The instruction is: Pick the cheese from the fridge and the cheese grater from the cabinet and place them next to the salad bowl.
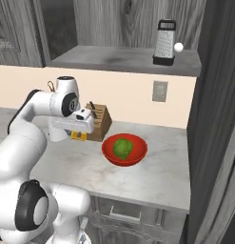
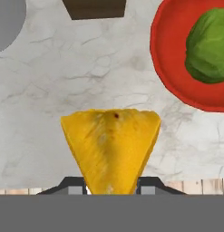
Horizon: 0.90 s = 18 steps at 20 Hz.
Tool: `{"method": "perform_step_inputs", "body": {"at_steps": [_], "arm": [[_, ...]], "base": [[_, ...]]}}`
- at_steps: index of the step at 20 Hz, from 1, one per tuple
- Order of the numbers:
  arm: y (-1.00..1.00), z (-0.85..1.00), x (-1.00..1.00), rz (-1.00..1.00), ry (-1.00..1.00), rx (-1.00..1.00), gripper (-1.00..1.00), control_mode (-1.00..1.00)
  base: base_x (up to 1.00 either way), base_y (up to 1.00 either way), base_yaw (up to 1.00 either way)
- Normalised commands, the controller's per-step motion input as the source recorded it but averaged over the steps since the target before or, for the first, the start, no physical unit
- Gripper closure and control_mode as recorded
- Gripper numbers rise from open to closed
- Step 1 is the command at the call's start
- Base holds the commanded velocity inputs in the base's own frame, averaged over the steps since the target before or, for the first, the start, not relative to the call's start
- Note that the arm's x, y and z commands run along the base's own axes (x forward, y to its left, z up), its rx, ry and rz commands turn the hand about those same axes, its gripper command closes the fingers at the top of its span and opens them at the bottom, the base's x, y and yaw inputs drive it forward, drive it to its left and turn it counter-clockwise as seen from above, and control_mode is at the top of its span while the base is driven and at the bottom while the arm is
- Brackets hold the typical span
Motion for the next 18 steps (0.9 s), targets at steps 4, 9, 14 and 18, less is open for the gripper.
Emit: {"method": "perform_step_inputs", "body": {"at_steps": [4,9,14,18], "arm": [[0.04,-0.61,-0.04,0.0,0.0,0.0,1.0,-1.0],[0.01,-0.45,0.2,0.0,0.0,0.0,1.0,-1.0],[0.05,-0.3,0.29,0.0,-0.03,0.0,1.0,-1.0],[0.07,-0.21,0.37,0.0,0.0,0.0,1.0,-1.0]], "base": [[0.0,0.0,0.0],[0.0,0.0,0.0],[0.0,0.0,0.0],[0.0,0.0,0.0]]}}
